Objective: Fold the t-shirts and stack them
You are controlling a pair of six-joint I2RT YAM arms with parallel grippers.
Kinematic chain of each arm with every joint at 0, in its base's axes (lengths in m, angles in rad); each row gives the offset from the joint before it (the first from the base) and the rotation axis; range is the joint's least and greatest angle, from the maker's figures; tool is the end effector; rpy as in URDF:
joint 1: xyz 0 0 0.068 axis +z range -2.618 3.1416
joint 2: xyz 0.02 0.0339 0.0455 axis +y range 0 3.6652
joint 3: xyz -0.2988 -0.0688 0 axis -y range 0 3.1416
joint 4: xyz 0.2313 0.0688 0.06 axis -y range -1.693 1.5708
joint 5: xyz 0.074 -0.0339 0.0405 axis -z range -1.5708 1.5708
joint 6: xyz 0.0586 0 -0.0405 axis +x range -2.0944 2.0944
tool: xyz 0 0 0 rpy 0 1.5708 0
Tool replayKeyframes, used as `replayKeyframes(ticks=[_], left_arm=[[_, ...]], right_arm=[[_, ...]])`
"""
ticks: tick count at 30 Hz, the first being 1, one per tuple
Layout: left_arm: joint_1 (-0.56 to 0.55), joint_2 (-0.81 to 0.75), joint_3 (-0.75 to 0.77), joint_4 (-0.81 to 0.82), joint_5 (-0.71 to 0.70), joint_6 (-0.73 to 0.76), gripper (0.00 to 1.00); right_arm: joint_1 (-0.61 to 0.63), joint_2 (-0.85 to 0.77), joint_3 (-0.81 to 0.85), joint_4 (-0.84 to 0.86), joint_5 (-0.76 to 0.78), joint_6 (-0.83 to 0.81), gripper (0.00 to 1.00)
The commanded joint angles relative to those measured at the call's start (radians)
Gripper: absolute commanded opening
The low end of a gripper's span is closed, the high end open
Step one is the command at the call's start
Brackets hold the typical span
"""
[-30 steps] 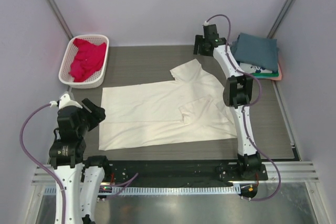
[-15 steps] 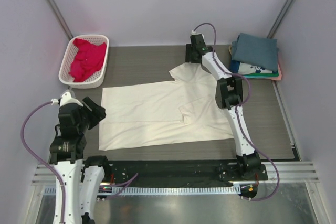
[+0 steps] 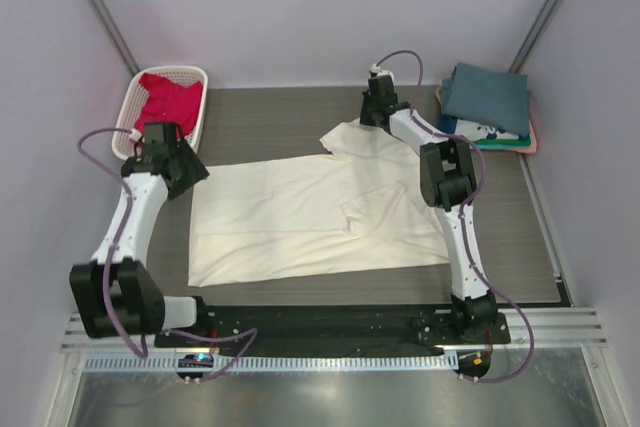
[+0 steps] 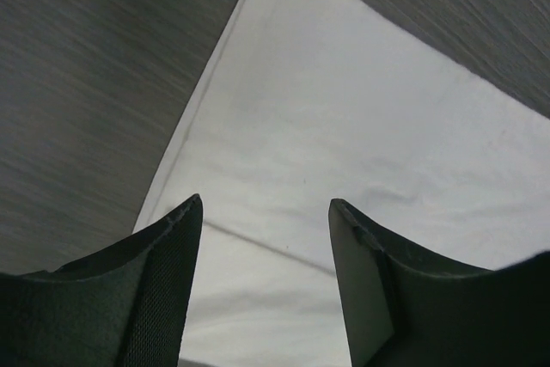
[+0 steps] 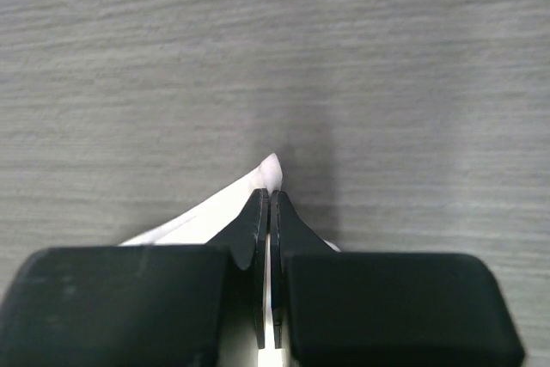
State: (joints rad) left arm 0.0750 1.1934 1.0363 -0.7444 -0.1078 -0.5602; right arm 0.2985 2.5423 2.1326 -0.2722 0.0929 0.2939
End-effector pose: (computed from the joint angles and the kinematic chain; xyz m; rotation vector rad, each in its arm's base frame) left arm 0.2287 0.0235 0.3106 -0.8141 2.3283 -0.0768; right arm 0.5804 0.1729 0.1615 0.0448 2.2575 0.2134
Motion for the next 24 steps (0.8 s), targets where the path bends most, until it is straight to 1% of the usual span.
replayKeyframes(ticks=[1, 2, 4, 5, 7, 8, 10, 12, 16, 19, 21, 22, 24], left_arm=[[0.0, 0.199, 0.117, 0.082, 0.007, -0.006, 0.61], [0.0, 0.3, 0.164, 0.086, -0.016, -0.018, 0.61], [0.0, 0.386, 0.221, 0.115, -0.047, -0.032, 0.6], [-0.001, 0.455, 0.24, 0.126, -0.065, -0.027, 0.6], [-0.001, 0.526, 0.267, 0.154, -0.093, -0.02, 0.59], [-0.003, 0.587, 0.286, 0.164, -0.127, -0.018, 0.59], [-0.004, 0.642, 0.316, 0.189, -0.15, -0.009, 0.59], [-0.004, 0.717, 0.341, 0.207, -0.171, 0.002, 0.63], [-0.007, 0.801, 0.399, 0.227, -0.205, 0.031, 0.68], [-0.012, 0.874, 0.448, 0.224, -0.236, 0.06, 0.69], [-0.015, 0.913, 0.472, 0.198, -0.247, 0.071, 0.68], [-0.017, 0.935, 0.491, 0.191, -0.248, 0.072, 0.65], [-0.017, 0.939, 0.502, 0.178, -0.245, 0.071, 0.63]], right_arm=[[0.01, -0.06, -0.155, 0.036, -0.048, 0.008, 0.01], [0.01, -0.077, -0.171, 0.044, -0.05, 0.007, 0.01], [0.01, -0.077, -0.183, 0.053, -0.056, 0.007, 0.01], [0.008, -0.071, -0.181, 0.054, -0.067, 0.008, 0.01], [0.004, -0.068, -0.175, 0.054, -0.079, 0.017, 0.01], [0.005, -0.07, -0.175, 0.057, -0.091, 0.017, 0.01], [0.004, -0.073, -0.178, 0.06, -0.122, 0.021, 0.01], [-0.001, -0.077, -0.188, 0.065, -0.133, 0.024, 0.01], [-0.009, -0.079, -0.194, 0.077, -0.165, 0.036, 0.01], [-0.013, -0.082, -0.198, 0.079, -0.176, 0.037, 0.01], [-0.016, -0.083, -0.203, 0.083, -0.189, 0.04, 0.01], [-0.019, -0.085, -0.204, 0.084, -0.193, 0.04, 0.01], [-0.022, -0.083, -0.207, 0.087, -0.203, 0.044, 0.01]])
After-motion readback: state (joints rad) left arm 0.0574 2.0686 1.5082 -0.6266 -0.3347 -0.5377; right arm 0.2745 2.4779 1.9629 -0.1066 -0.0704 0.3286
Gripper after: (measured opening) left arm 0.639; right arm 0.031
